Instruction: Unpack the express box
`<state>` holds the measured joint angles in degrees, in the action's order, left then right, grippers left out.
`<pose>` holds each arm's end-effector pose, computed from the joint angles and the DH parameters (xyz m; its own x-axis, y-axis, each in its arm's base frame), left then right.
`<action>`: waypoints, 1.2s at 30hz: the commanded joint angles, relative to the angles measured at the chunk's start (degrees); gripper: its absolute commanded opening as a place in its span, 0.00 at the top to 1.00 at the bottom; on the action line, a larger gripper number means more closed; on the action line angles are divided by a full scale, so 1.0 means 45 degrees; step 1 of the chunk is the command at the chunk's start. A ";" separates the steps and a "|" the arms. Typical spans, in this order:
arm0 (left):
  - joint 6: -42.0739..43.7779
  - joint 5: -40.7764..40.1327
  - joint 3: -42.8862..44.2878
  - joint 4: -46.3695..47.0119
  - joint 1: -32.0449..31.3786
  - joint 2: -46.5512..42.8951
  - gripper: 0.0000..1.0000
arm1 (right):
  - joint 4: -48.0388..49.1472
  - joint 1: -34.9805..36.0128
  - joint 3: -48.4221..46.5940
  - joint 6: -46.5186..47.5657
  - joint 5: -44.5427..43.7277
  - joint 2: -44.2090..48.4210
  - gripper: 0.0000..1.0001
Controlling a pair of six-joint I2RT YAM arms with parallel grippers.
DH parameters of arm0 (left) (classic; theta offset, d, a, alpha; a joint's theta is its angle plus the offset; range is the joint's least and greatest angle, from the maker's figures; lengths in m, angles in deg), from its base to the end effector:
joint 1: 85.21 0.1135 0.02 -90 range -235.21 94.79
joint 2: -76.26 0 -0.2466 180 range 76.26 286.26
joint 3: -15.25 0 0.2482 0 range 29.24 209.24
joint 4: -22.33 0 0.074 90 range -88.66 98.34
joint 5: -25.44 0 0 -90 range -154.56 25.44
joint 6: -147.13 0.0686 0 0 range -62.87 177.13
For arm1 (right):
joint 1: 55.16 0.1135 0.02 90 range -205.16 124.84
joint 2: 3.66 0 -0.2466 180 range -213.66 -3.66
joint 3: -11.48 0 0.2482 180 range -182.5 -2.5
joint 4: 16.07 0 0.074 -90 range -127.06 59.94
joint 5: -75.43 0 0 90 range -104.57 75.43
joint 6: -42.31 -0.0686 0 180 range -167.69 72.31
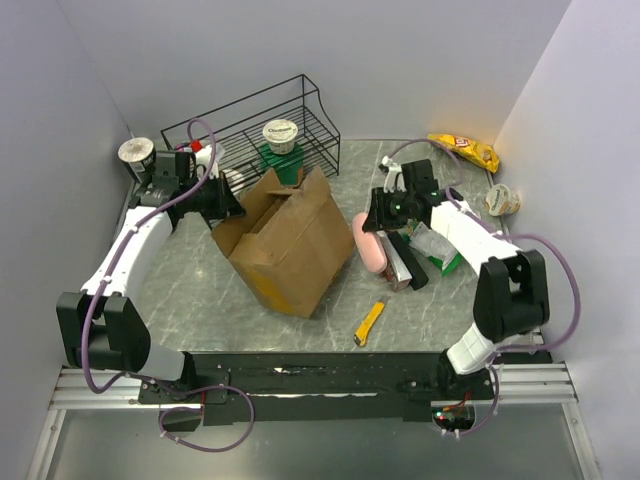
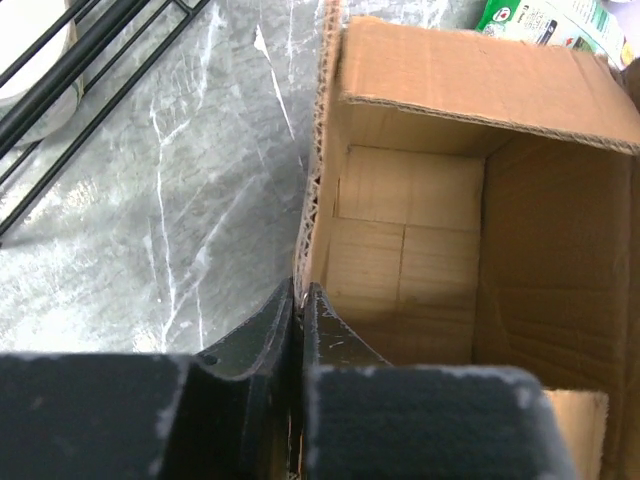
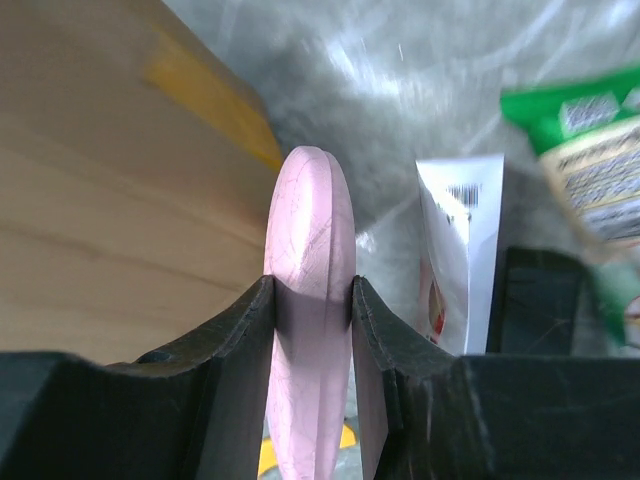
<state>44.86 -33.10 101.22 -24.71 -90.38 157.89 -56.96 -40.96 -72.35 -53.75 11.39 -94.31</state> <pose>0.3244 -0.0653 0.2864 -0.7575 -0.1135 -0.6429 0.3048 0.8093 -0.5020 0.3422 0.1176 0.2302 -0.7666 -0.0961 -0.6349 -0.4276 0.8141 0.3930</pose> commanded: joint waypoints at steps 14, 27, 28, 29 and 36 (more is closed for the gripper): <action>0.0519 0.1562 0.0934 0.0042 -0.0023 -0.0209 0.58 | -0.0641 -0.0537 -0.2912 0.1876 0.0199 0.1725 0.00; 0.0598 0.3223 0.2850 0.0374 -0.0023 -0.0190 0.44 | -0.3516 -0.0557 -0.4616 0.0725 -0.6158 0.2273 0.00; 0.0656 0.3262 0.2928 0.0374 -0.0023 -0.0228 0.42 | -0.3516 -0.0576 -0.4616 0.0684 -0.6178 0.2390 0.00; 0.0773 0.3301 0.3103 0.0412 -0.0043 -0.0267 0.40 | -0.3496 -0.0557 -0.4597 0.0645 -0.6236 0.2410 0.00; 0.1300 0.1489 0.4665 0.0491 -0.0140 -0.0327 0.03 | -0.3397 -0.0499 -0.5337 0.0391 -0.7251 0.2431 0.00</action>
<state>48.40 -21.52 116.00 -24.17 -90.67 157.89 -72.67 -43.21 -93.05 -50.32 -16.72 -85.15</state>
